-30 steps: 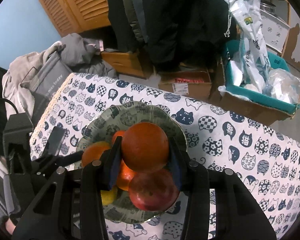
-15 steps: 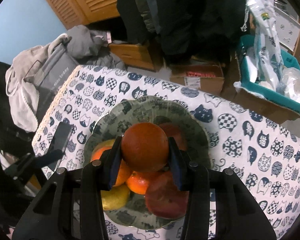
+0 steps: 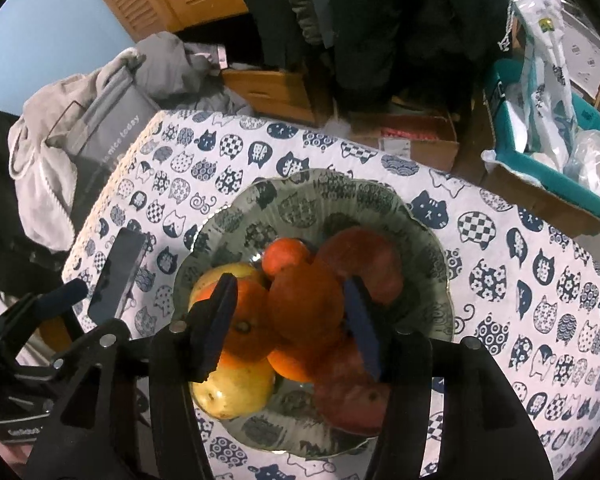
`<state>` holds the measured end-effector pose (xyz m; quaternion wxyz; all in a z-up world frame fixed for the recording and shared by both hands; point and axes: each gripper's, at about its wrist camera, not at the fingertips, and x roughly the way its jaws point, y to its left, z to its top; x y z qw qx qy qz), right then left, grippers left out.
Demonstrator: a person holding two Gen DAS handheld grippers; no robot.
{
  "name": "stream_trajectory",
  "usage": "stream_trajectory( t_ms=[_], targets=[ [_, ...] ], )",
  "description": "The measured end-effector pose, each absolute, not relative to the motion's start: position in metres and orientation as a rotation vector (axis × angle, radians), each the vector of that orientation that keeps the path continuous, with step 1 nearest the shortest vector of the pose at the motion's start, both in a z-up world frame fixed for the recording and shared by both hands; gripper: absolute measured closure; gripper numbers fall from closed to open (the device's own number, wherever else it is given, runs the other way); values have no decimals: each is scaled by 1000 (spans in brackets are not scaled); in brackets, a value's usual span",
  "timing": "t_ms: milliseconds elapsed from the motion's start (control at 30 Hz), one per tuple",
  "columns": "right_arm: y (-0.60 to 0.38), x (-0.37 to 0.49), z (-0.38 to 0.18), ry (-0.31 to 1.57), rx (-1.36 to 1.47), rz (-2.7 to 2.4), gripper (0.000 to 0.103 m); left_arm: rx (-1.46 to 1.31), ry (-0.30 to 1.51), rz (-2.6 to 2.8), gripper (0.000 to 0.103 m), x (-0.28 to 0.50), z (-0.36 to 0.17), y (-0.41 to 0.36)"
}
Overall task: Organize fruits
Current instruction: 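Open both tools to release the oranges and lift them away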
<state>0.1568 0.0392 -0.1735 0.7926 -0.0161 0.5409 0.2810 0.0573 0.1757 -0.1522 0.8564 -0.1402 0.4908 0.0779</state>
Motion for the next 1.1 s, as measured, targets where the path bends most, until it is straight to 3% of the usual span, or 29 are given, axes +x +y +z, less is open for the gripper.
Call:
stream_trajectory(
  t_ms=[633,1100],
  targets=[
    [9,119,-73,923,-72,536,33,-271,877,143,15,27,-82,168],
    [-39,65,-1,702,-127,471,24,-167,709,140,1,-4,-14,142]
  ],
)
